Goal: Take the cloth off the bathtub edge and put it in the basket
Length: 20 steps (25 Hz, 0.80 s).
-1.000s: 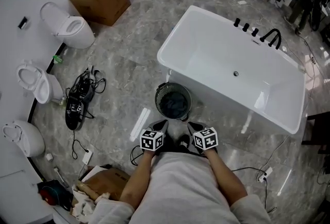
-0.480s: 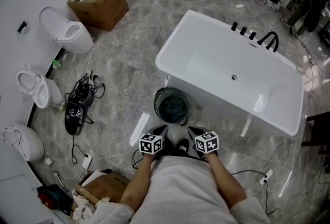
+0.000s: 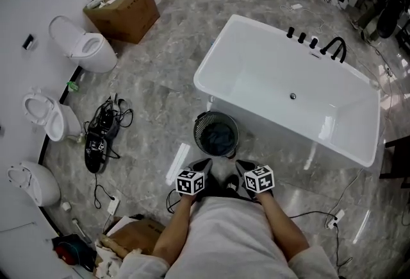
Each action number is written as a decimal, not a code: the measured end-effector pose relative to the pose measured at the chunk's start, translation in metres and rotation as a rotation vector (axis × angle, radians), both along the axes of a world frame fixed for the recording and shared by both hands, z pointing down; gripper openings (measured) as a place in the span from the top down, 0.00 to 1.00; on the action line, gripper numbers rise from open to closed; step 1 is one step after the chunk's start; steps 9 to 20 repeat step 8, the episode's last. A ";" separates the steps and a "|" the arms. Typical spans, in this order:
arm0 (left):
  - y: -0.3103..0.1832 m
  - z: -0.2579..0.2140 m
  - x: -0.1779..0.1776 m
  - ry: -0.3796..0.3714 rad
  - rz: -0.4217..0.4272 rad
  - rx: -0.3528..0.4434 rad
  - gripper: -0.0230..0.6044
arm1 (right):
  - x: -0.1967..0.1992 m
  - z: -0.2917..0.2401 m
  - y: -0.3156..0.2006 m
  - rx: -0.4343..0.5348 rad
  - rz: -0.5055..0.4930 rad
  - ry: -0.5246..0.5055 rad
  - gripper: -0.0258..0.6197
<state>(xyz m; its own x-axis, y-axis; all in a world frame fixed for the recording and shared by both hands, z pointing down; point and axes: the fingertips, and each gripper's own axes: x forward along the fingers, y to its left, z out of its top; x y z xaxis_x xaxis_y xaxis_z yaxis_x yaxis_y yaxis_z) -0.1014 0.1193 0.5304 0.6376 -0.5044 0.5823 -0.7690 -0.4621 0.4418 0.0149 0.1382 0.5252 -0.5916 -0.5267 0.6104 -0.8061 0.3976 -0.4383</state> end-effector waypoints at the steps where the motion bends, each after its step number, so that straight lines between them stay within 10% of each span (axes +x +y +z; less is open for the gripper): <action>1: 0.000 0.000 0.001 -0.004 0.003 0.001 0.87 | 0.002 -0.001 -0.001 0.003 0.004 0.001 0.96; 20: -0.009 -0.001 -0.003 -0.015 0.002 0.010 0.87 | 0.006 0.001 -0.014 0.010 0.038 -0.012 0.96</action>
